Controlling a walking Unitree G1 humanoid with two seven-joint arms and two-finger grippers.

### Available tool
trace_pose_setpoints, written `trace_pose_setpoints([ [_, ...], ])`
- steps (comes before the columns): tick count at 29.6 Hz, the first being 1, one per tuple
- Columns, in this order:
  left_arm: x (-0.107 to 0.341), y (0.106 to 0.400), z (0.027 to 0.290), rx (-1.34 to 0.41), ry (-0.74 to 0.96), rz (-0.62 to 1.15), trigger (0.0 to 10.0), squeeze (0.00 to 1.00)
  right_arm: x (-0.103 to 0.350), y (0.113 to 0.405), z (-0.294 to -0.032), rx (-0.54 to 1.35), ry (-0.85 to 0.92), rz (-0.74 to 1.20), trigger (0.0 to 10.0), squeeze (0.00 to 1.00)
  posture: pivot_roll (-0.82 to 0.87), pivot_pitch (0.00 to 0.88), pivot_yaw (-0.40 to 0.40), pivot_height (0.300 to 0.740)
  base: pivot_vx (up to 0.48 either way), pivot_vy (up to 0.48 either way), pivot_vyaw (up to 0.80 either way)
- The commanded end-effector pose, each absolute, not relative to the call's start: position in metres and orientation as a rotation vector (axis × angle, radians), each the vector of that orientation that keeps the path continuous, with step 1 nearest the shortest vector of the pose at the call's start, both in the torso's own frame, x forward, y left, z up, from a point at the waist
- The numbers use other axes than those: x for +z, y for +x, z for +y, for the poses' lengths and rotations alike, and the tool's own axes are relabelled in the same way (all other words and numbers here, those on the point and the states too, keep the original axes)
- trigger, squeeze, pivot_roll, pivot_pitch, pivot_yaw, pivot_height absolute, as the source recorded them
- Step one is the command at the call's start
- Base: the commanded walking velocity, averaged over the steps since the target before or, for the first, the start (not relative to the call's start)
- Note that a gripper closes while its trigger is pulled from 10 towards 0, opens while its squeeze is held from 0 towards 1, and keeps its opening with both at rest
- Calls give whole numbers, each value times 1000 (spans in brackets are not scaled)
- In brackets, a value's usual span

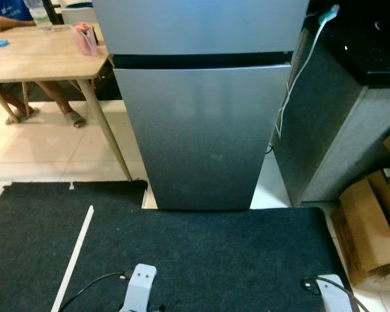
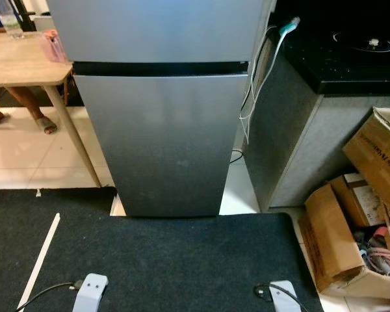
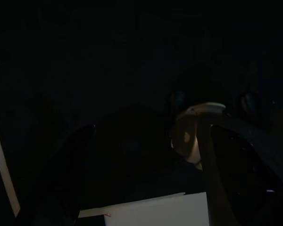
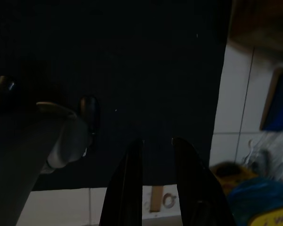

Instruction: Restocking fridge

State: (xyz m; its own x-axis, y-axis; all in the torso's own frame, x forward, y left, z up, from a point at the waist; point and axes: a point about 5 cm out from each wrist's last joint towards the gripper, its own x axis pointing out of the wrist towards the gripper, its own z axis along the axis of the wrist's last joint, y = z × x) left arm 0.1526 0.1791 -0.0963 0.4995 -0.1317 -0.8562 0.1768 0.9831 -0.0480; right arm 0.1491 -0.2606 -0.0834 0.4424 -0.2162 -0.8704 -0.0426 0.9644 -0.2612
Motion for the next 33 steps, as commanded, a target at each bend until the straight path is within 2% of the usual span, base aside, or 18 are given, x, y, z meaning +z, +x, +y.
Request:
trace_pose_setpoints([
  [1,-99,144,188,-158,59,1070,10000,0,-83,148,-262,-114,-273,1121,10000,0,-19,0,-10,740,0,0,688],
  [11,-105,130,188,-155,95,1122,10000,0,-81,155,-262,-85,-325,1118,10000,0,-15,0,-2,740,0,0,686],
  [27,-105,131,184,-187,124,1122,10000,0,-83,150,-261,-81,-333,1136,10000,0,0,0,3,740,0,0,684],
  [33,-106,129,181,-218,141,1132,10000,0,-86,142,-263,-87,-365,1161,10000,0,-2,0,-2,740,0,0,0],
])
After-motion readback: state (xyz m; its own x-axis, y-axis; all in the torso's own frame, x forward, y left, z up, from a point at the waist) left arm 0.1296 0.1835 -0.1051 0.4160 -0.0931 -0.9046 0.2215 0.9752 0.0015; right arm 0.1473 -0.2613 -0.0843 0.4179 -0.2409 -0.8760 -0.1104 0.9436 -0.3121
